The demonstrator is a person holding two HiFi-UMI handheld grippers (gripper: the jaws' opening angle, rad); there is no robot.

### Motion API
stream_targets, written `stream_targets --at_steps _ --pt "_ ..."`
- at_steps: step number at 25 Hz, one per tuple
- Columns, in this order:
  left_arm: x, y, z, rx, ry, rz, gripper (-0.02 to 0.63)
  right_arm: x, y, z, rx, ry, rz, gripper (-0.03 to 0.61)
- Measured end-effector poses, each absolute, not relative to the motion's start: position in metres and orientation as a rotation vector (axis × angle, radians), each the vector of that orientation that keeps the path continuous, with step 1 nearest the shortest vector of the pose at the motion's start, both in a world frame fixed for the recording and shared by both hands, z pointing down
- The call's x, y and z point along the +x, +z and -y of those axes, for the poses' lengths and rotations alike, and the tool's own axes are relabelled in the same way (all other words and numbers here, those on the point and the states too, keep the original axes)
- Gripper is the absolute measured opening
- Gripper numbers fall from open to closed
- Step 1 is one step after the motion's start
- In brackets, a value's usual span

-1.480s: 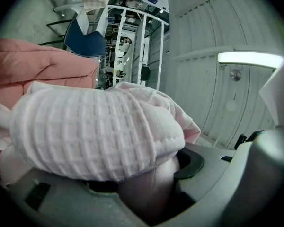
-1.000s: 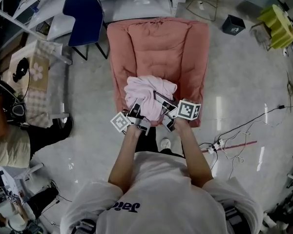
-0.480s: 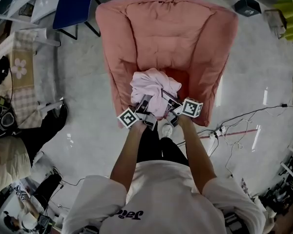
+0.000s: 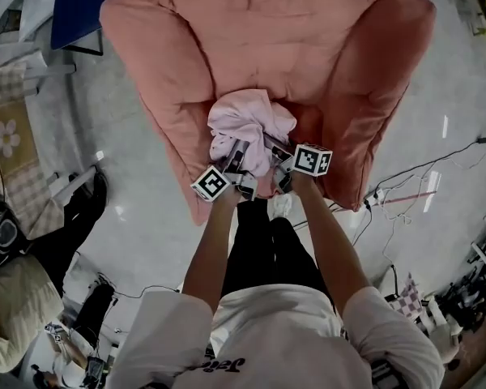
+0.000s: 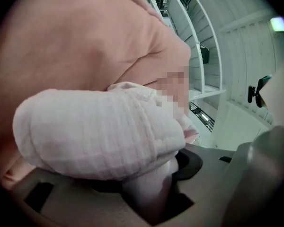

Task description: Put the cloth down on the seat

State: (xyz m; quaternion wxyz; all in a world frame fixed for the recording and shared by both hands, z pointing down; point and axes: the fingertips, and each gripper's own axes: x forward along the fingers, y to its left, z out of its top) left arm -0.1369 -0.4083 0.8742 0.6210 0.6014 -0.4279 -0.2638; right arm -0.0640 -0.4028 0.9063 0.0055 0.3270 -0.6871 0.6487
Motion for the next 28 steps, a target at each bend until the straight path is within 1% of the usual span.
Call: stream_targets --at_steps 7,13,16,19,24,28 --pt "-0.122 0.949 0.425 1.307 -0.44 1.076 0.265 -0.042 0.974 0.421 1.175 1.961 1.966 0.314" --pt "-0.118 0.986 0.432 1.307 -0.329 1.142 0.302 -0.035 1.012 0.433 1.117 1.883 1.933 0.323" --pt "-0.113 0.989 0.426 1.288 -0.285 1.135 0.317 -0.028 1.019 0.43 1.116 1.859 1.911 0.342" --pt "-0.112 0.982 0.404 1.22 -0.274 1.15 0.347 -0.019 1.017 0.421 1.181 1.812 1.851 0.364" --pt "-0.121 0.969 0.37 1.156 -0.322 1.181 0.37 -0.015 1.008 0.41 1.224 1.752 1.813 0.371" --pt "-0.128 0.954 0.353 1.173 -0.291 1.19 0.371 -0.006 0.991 0.402 1.227 1.688 1.798 0.372"
